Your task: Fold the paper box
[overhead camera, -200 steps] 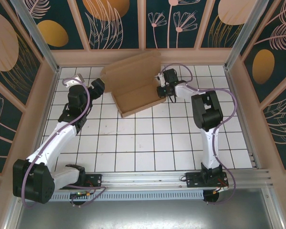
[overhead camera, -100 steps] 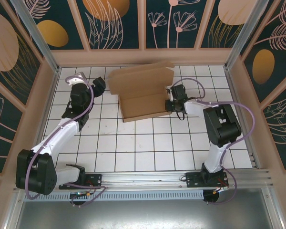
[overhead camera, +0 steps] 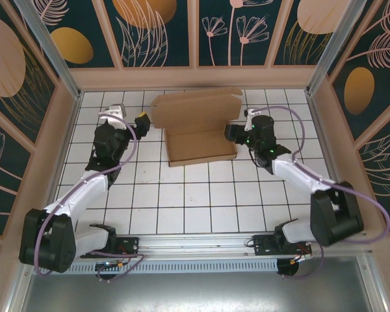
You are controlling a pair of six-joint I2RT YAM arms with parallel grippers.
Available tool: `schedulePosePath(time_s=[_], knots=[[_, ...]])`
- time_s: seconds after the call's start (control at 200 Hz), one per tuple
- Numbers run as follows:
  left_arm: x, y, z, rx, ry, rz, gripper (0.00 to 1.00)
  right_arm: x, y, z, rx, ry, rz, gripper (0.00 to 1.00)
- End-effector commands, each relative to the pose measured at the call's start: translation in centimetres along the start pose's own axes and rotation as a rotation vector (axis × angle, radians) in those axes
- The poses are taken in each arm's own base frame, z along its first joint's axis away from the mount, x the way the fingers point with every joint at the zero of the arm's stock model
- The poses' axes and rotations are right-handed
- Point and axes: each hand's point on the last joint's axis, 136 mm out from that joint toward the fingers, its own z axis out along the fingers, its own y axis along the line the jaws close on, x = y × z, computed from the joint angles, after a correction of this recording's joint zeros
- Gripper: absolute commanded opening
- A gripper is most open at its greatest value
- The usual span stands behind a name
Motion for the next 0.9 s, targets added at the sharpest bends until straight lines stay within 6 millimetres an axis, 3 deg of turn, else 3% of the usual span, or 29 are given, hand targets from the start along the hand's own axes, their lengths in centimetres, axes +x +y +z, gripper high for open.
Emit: schedulePosePath(time_s=[0.0,0.11,0.205,0.29,0.405,0.585,0.896], knots=[[-0.6,-0.9,-1.7,0.065,-0.095,0.118,0.87,-4.7,3.5,-2.6,-0.159,-0.237,-0.146,0.73],[1.2,-0.8,-1.6,0.091,-0.063,0.211,0.86,-6.6,5.7,-4.9,-0.258,-0.374,-0.255,0.7],[2.3,-0.7,-0.8,0.12,-0.034,0.221,0.85,-6.6,6.6,-4.7,-0.283,-0.391,-0.435,0.75],[2.8,-1.0,0.7,0.163,-0.003,0.228,0.84,-7.7,5.0,-4.0,-0.218,-0.424,-0.477,0.76],[3.1,-1.2,2.8,0.212,0.016,0.221,0.83,-9.0,1.3,-1.8,-0.167,-0.393,-0.465,0.75],[3.7,0.3,5.3,0.228,0.022,0.22,0.82,-8.6,-2.7,1.5,-0.199,-0.367,-0.54,0.74],[6.0,-0.6,8.3,0.36,0.081,0.313,0.8,-6.1,-5.3,6.7,-0.386,-0.311,-0.631,0.74]])
